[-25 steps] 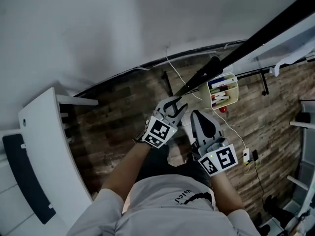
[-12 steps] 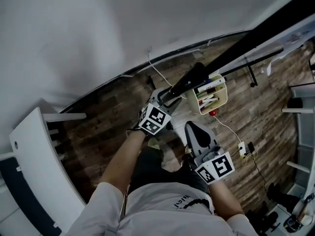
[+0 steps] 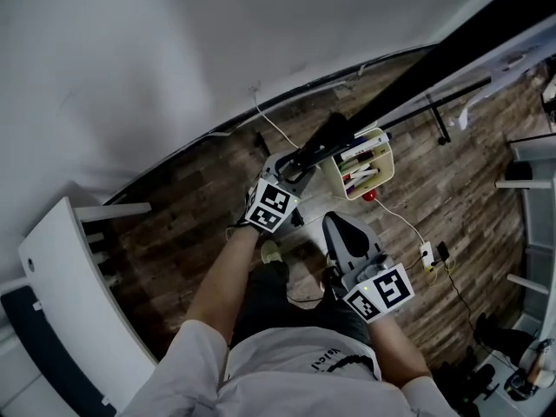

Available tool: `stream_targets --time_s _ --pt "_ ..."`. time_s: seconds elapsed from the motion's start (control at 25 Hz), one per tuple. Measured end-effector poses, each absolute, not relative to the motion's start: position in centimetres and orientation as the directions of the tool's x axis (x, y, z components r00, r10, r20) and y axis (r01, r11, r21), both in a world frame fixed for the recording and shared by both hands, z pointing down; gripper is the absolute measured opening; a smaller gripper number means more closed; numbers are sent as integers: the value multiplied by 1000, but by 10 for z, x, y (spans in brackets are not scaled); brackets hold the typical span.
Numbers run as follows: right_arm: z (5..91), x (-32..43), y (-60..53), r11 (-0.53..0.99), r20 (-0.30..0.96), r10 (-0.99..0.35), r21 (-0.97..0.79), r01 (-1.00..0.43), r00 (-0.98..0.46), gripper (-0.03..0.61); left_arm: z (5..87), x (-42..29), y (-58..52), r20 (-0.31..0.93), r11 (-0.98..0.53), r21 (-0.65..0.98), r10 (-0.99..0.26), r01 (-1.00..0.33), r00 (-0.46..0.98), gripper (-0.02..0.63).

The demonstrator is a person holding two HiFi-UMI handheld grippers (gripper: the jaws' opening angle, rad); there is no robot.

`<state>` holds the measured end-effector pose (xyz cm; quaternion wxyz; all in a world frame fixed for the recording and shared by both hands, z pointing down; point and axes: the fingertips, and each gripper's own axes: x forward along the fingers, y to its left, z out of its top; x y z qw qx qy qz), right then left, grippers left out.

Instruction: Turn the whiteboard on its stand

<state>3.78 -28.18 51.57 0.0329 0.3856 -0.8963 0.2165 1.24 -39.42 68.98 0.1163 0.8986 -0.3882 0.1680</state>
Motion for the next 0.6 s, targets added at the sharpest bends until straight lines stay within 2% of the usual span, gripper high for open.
stream_targets --time_s 0.6 --pt "504 -10 -285 671 242 -591 -382 -636 -769 7 689 4 -373 423 -678 112 -629 -726 652 203"
